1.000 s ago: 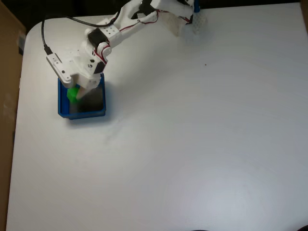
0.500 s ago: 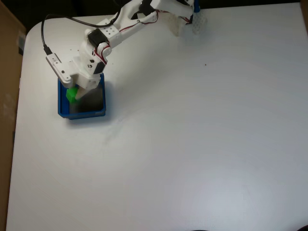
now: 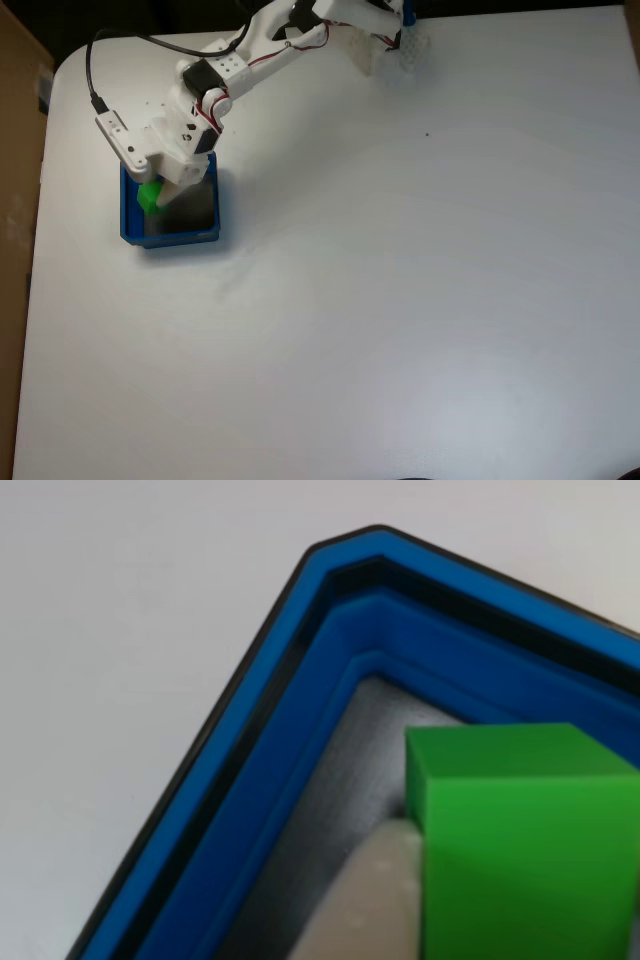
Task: Pick up green cube and drop it in the blue box
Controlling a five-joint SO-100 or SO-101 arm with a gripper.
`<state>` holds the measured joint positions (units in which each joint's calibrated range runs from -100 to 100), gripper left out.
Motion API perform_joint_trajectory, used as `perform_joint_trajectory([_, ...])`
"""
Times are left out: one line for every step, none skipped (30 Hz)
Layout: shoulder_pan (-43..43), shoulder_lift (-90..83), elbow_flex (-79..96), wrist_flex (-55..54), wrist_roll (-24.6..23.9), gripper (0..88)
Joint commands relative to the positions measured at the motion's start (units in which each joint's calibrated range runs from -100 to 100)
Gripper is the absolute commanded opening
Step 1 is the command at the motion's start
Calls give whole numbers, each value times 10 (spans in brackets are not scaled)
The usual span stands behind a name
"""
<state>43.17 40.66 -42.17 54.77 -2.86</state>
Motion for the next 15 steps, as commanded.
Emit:
perform_joint_trajectory([4,-14,-33,-7,-1,174])
perform_joint_trajectory([4,-14,-33,-7,-1,197])
perform_joint_trajectory([5,-15,-33,-7,-1,218])
perform_joint_trajectory([5,-15,-33,-7,-1,235])
perform_joint_trajectory([5,-15,-33,-7,-1,244])
perform_joint_trajectory([5,-16,-33,-7,-1,252])
perform_joint_trajectory([5,-16,-33,-7,-1,256])
perform_joint_trajectory([5,-16,-32,-7,-1,257])
perform_joint_trajectory([6,-18,-27,-7,-1,257])
perform_joint_trajectory([6,-21,-23,-7,-1,256])
perform_joint_trajectory([6,-29,-17,-7,-1,256])
perform_joint_trajectory([6,-39,-13,-7,-1,256])
perform_joint_trajectory([7,-50,-6,-6,0,256])
perform_joint_trajectory([8,-64,3,-6,1,256])
perform_joint_trajectory([8,-80,13,-6,0,256])
